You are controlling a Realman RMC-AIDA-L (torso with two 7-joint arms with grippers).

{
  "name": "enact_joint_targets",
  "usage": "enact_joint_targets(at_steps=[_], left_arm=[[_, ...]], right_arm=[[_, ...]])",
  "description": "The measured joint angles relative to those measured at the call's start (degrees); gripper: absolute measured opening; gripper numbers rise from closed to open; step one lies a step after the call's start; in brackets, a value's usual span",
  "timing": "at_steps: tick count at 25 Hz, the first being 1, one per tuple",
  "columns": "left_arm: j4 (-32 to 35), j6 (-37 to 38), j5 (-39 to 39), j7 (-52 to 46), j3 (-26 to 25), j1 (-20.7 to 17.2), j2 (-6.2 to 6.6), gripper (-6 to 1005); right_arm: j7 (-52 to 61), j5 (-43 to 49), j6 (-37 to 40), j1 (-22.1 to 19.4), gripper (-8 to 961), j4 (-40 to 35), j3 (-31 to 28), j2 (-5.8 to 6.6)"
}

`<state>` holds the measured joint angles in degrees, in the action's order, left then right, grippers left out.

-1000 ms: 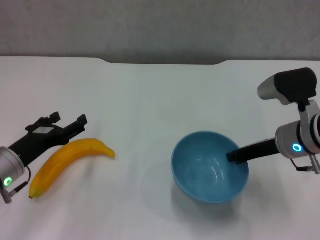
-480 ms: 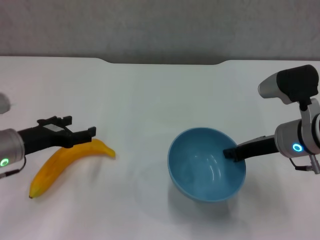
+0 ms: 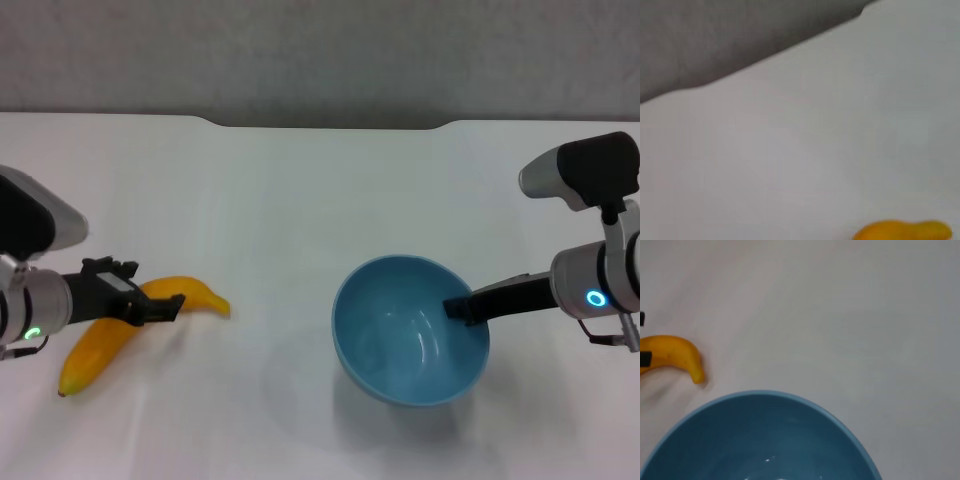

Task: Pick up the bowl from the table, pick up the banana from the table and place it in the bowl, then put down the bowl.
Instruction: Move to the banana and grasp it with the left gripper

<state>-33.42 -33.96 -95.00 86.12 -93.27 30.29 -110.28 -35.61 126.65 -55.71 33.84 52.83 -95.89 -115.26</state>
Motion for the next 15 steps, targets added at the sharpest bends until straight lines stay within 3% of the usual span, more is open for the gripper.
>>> enact_joint_targets(at_steps=[8,15], left_arm=[[-0.1,2.4,-10.6,-1.6,-5.9,0.2,-2.73,884],[0.7,2.5,-17.0,-6.4,-6.3,1.0,-3.01,879]], right_arm=[[0.0,-0.1,0.3,-1.0,25,0.7,0.0,0.04],[-0.1,-0.3,0.4,-1.0,26,1.2,0.6,0.04]])
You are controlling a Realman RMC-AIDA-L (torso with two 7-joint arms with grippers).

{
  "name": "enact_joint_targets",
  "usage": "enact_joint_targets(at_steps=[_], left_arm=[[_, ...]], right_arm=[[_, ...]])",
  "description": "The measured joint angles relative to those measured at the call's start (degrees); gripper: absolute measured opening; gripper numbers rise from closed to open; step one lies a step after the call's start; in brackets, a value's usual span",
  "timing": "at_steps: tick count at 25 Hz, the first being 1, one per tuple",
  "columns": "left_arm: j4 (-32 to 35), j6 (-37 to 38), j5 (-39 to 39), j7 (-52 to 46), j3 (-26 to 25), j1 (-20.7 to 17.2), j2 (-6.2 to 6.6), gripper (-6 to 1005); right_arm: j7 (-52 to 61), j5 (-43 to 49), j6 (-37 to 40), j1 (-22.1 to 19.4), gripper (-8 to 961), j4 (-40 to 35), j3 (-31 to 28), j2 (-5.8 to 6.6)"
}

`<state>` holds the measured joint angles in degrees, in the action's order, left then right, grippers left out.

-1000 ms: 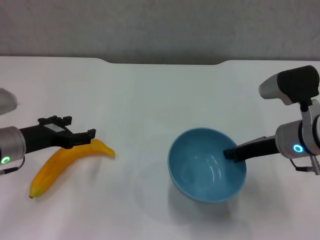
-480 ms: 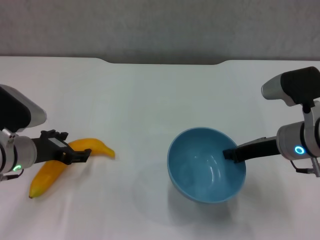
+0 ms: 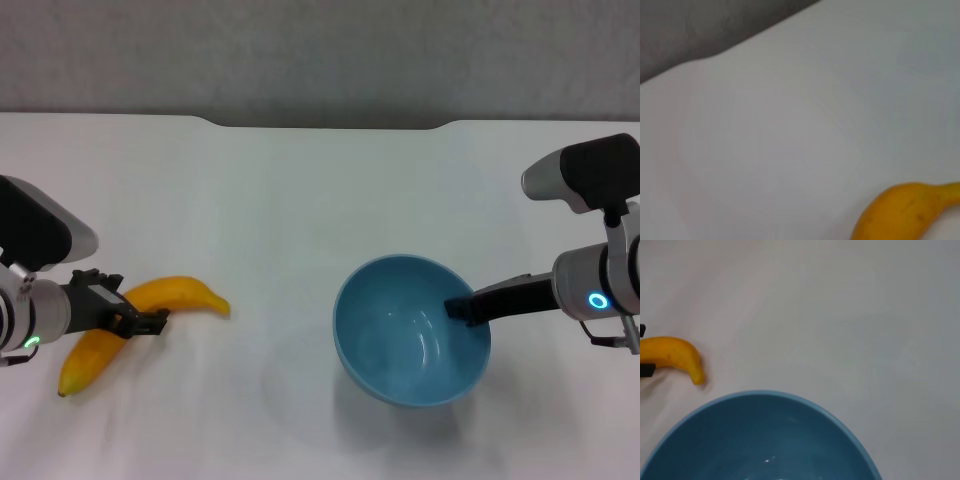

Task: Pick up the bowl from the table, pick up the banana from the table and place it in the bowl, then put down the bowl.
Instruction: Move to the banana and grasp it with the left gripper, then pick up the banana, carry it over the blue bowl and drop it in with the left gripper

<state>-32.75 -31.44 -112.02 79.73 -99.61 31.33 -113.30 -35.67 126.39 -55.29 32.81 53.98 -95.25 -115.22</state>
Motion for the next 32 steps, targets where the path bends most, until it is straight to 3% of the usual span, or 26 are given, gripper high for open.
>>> enact_joint_targets(at_steps=[13,21,25,32], left_arm=[[0.0,0.6,-3.9,-3.0,-0.1,-0.3,-0.21,870],[-0.5,2.4,-4.4,-2.8,-0.2,-0.6,-1.47,865],[-1.4,4.2,-4.5,-2.0,-0.5,-1.6,-2.38,662],[-2.5,5.7,-4.3,-2.5,-0.7,-2.5,-2.91,512]], right_arm=[[0.0,0.0,0.0,0.0,26,0.3,0.0,-0.05],[0.0,0.0,0.1,0.0,27,0.3,0.0,-0.09],[0.0,0.0,0.1,0.0,27,0.2,0.0,-0.09],[-0.1,-0.7,0.1,0.0,27,0.0,0.0,-0.01]])
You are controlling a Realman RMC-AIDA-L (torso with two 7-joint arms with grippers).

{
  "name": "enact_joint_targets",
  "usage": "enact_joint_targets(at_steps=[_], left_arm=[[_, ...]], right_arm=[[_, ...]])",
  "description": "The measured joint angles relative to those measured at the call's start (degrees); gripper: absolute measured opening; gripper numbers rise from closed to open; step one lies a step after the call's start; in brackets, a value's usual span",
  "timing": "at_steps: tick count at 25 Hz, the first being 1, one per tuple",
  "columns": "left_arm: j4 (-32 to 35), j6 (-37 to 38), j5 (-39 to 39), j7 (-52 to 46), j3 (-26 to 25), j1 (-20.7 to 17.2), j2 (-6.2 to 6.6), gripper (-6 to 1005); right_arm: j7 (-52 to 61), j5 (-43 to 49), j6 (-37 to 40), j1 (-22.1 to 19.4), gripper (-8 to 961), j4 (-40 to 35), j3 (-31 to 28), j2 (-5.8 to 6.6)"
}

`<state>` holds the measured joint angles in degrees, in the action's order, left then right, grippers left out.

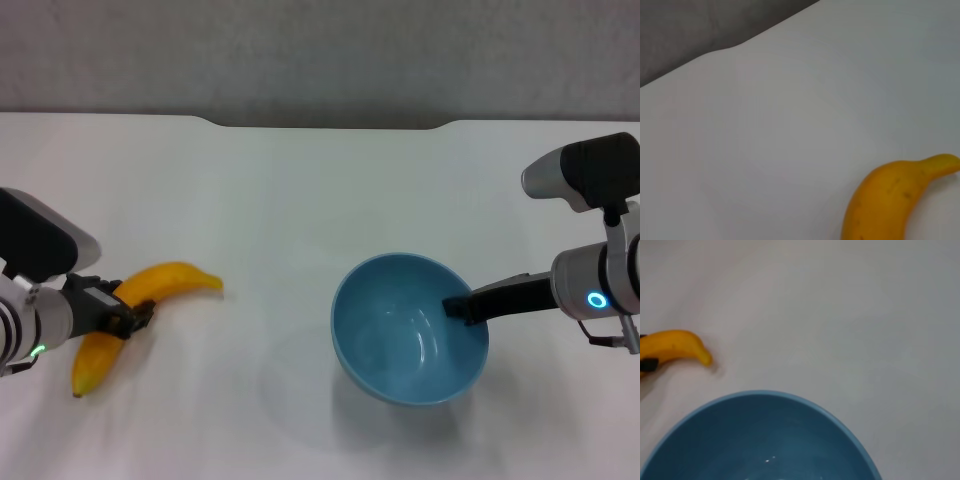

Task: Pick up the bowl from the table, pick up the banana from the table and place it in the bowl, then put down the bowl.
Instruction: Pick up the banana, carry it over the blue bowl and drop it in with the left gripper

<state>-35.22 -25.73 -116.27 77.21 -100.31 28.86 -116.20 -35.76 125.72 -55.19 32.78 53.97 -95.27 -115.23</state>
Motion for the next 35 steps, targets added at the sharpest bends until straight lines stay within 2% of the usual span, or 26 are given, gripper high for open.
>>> enact_joint_targets(at_steps=[3,7,14,18,23,28,35], left_arm=[[-4.3,-1.7,0.7,-2.4,-0.9,-1.6,-0.03,512],[-15.0,-5.4,3.5,-6.0,-1.0,-6.1,-0.23,512],[-24.8,-14.5,18.8,-7.4,-0.9,-8.1,-0.27,513],[-26.9,-16.4,28.1,-6.5,0.6,-8.6,-0.36,513],[-26.4,-15.1,36.5,-4.4,6.2,-8.7,-0.72,513],[-26.1,-11.1,42.9,-0.9,12.5,-8.3,-0.80,513],[-25.5,-9.9,52.0,2.5,16.8,-8.4,-0.77,514]], right_arm=[[0.0,0.0,0.0,0.0,28,-0.1,-0.3,0.13],[0.5,-0.1,-0.5,0.8,28,-0.8,-0.6,0.24],[1.1,0.0,-0.9,4.0,28,-4.9,-0.4,0.22],[1.9,0.0,-0.8,5.8,28,-6.7,-0.1,0.14],[2.1,-1.0,-0.2,8.4,29,-10.4,0.4,-0.08],[2.3,-3.5,1.2,8.8,29,-10.8,1.5,-0.03],[3.0,-3.8,2.6,9.3,29,-11.3,1.3,0.00]])
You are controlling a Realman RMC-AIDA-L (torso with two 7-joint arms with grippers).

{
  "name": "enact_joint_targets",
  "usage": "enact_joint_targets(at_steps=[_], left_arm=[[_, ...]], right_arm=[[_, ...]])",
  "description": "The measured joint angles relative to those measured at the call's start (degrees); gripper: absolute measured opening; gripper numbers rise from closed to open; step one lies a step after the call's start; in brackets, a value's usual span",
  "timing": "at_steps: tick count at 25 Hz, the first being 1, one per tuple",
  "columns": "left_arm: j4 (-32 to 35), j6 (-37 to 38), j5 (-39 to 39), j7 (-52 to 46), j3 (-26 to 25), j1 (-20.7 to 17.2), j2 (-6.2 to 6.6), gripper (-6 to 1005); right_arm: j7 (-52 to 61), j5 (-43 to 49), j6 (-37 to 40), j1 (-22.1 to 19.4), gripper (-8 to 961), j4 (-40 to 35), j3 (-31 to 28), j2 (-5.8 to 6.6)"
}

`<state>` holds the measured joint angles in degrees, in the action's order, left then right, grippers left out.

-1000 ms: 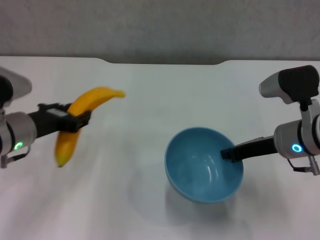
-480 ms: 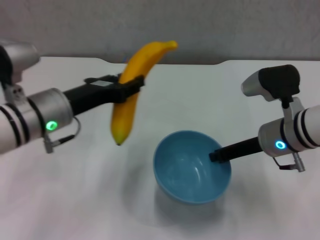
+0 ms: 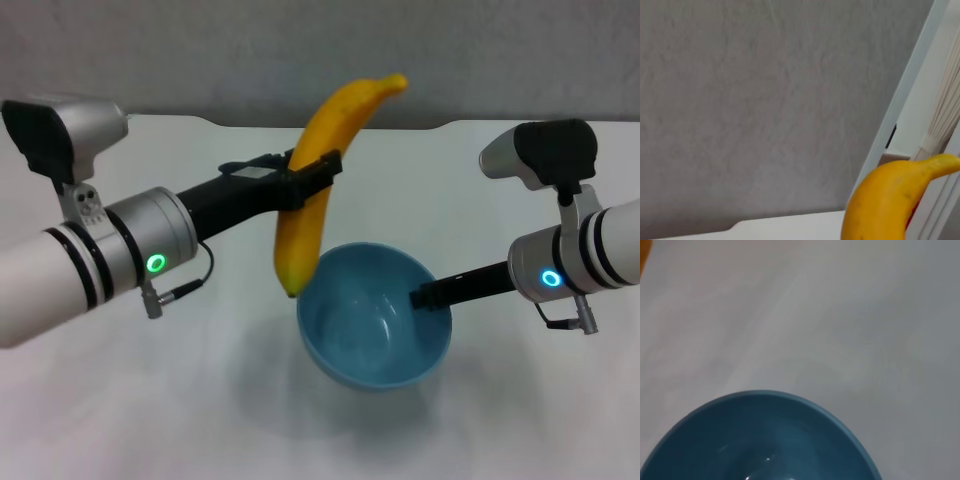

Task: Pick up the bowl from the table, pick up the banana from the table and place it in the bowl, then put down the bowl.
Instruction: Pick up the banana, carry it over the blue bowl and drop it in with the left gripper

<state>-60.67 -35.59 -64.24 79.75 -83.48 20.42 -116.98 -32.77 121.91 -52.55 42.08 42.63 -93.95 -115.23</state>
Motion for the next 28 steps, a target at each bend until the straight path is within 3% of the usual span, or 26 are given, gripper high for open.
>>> enact_joint_targets(at_steps=[12,28], left_arm=[[3.9,-0.2,14.4,8.7,5.7,1.1,0.00,514],[9.8,0.1,20.3,11.9,8.1,4.8,-0.19,515]], right_arm=[[1.4,-1.4,2.7,1.4,30,-1.1,-0.3,0.02],[1.2,-5.9,6.2,4.8,31,-4.8,2.9,-0.17]])
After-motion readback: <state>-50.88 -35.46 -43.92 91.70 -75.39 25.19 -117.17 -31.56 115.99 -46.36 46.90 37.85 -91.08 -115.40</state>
